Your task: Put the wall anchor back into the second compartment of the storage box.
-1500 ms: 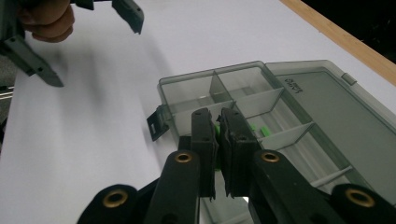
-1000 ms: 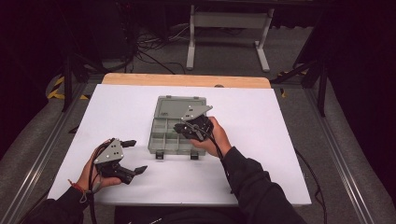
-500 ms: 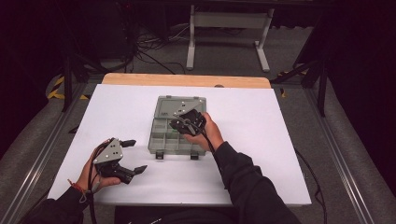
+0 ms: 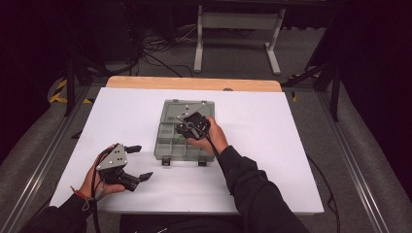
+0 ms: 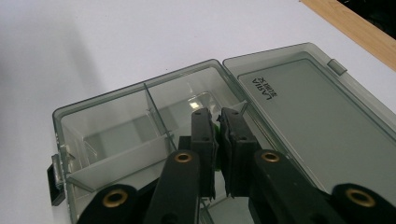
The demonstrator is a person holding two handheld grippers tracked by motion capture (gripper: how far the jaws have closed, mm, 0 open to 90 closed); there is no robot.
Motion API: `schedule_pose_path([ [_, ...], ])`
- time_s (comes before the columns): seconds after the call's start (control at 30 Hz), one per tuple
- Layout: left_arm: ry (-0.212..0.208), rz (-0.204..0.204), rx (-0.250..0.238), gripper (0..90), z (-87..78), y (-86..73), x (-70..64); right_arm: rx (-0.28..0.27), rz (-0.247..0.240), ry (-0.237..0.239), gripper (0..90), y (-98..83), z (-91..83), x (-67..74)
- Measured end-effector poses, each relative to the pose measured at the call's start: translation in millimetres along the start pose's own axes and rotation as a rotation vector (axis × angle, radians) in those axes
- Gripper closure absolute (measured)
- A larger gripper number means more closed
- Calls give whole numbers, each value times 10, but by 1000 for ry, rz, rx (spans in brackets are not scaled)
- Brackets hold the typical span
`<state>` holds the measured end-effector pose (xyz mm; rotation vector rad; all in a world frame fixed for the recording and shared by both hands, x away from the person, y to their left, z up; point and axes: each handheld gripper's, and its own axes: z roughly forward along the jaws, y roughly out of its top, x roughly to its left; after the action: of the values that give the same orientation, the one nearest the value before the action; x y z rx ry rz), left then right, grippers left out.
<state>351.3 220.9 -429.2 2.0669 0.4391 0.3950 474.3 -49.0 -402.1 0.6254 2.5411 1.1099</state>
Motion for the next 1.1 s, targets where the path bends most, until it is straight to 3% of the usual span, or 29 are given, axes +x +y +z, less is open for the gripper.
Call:
schedule_pose_path([
  [0.4, 6, -11, -7, 71, 1, -5, 34, 1, 11, -28, 804, -20, -2, -41],
  [0.5, 23, -18, -7, 72, -8, -2, 72, -41, 8, -70, 767, -42, -151, -53],
  [0.63, 72, -36, -35, 76, -57, 33, 210, -114, 21, -87, 725, -118, -360, -86],
  [0.73, 93, -38, -30, 85, -55, 48, 279, -153, 24, -106, 688, -181, -498, -116],
  [0.77, 100, -40, -25, 102, -52, 52, 314, -172, 28, -136, 634, -248, -615, -156],
  [0.87, 137, -56, -10, 114, -24, 63, 451, -190, 47, -152, 572, -334, -736, -224],
  [0.93, 162, -71, -3, 121, 2, 76, 544, -195, 68, -184, 459, -424, -854, -302],
  [1.07, 186, -85, -4, 119, 43, 105, 687, -196, 96, -214, 306, -564, -975, -412],
  [1.1, 191, -96, -5, 119, 62, 118, 739, -196, 96, -214, 306, -564, -975, -412],
])
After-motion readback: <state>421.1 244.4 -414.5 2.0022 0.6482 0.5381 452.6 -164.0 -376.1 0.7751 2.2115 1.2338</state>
